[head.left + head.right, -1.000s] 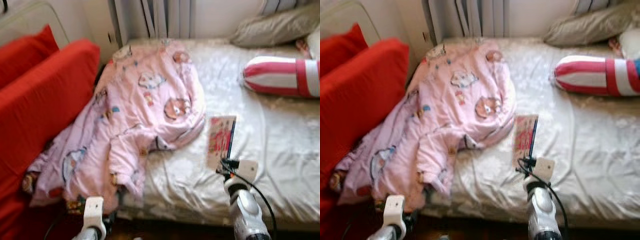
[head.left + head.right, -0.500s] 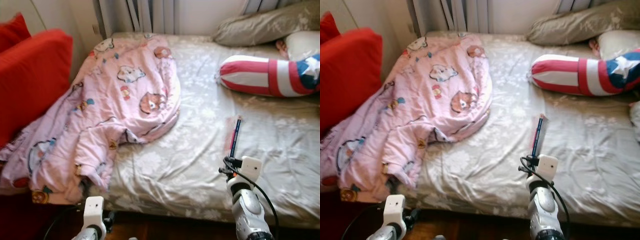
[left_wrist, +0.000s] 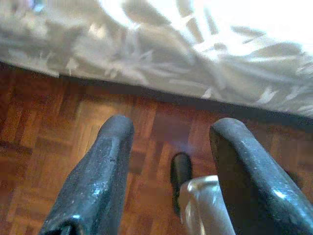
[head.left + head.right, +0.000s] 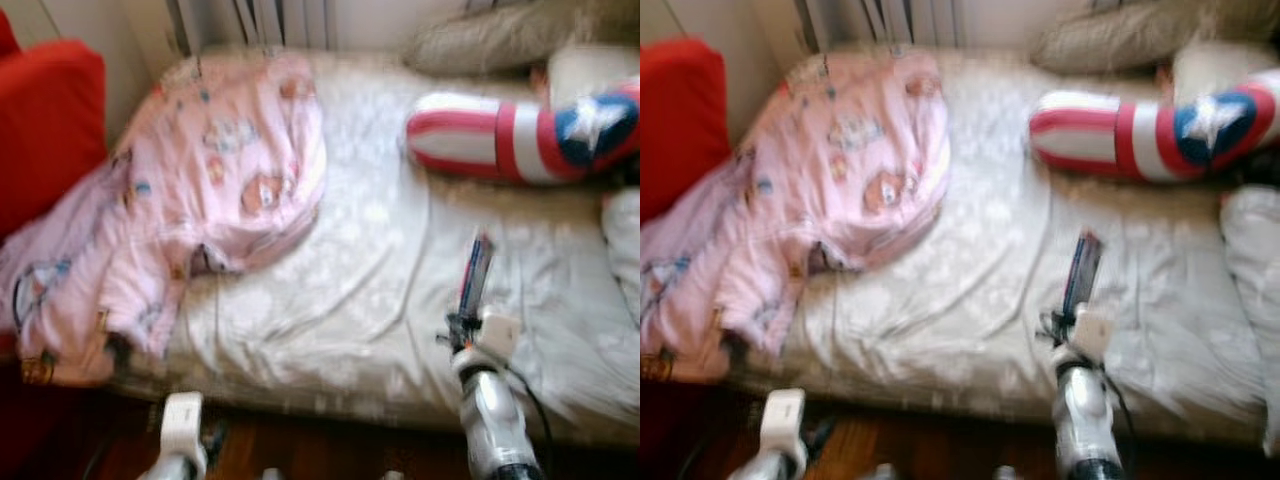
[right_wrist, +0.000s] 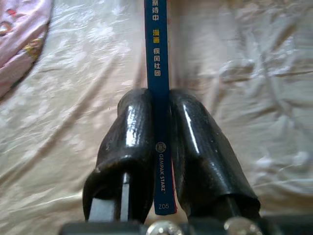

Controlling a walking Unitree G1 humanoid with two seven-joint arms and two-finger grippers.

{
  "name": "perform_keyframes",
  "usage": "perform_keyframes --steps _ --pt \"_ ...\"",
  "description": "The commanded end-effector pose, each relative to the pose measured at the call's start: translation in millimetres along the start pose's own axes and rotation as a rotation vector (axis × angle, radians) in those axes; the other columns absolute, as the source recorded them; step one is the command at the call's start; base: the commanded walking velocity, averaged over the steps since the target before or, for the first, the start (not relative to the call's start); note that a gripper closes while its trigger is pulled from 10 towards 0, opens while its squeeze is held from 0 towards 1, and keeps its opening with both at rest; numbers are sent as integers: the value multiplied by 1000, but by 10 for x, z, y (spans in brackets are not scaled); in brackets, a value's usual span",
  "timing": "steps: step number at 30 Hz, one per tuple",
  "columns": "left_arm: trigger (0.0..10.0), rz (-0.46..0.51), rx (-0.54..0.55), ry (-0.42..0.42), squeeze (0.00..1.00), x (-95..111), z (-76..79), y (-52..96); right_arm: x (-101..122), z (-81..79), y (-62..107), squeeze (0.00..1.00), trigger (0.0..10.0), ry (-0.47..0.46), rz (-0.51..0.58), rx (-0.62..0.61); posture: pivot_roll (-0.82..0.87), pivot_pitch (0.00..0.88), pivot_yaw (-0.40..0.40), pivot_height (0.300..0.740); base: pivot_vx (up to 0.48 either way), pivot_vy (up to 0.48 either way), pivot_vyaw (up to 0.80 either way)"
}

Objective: Clean up the room

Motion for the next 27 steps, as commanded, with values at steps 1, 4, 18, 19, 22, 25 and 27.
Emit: perform_keyframes --steps 1,4,18,19,22,25,27 --pt "10000 -41 -15 7 0 -128 61 30 51 47 -5 0 10000 14 27 -10 26 164 24 740 0 -345 0" --pt "10000 -40 -16 6 0 -124 63 29 54 52 -6 0 10000 13 28 -12 27 170 23 740 0 -345 0" --pt "10000 -51 -5 13 0 -159 63 39 54 87 9 0 10000 0 41 -30 27 182 22 740 0 -245 0" --pt "10000 -45 -5 19 0 -154 64 39 59 82 8 0 10000 1 44 -27 30 179 22 740 0 0 0" --pt "10000 -39 -6 39 0 -151 67 39 63 73 6 0 10000 1 47 -25 30 178 22 740 0 0 0" --pt "10000 -44 -10 34 0 -157 70 40 56 71 9 0 10000 4 46 -24 28 168 22 740 0 0 0" --pt "10000 -47 -11 35 0 -163 71 41 58 61 9 0 10000 4 48 -19 26 159 22 740 0 0 0"
Point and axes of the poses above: a point about 5 cm out from each wrist's last joint towards the gripper, its own y axis pointing back from the gripper into the wrist, its own x axis along the axis of the wrist's last joint, z = x × y, the point moved 1 cm from there along -y, pointing out of the wrist towards the gripper, and after that the axes turned 3 degrees about -y, right-handed, at the moved point
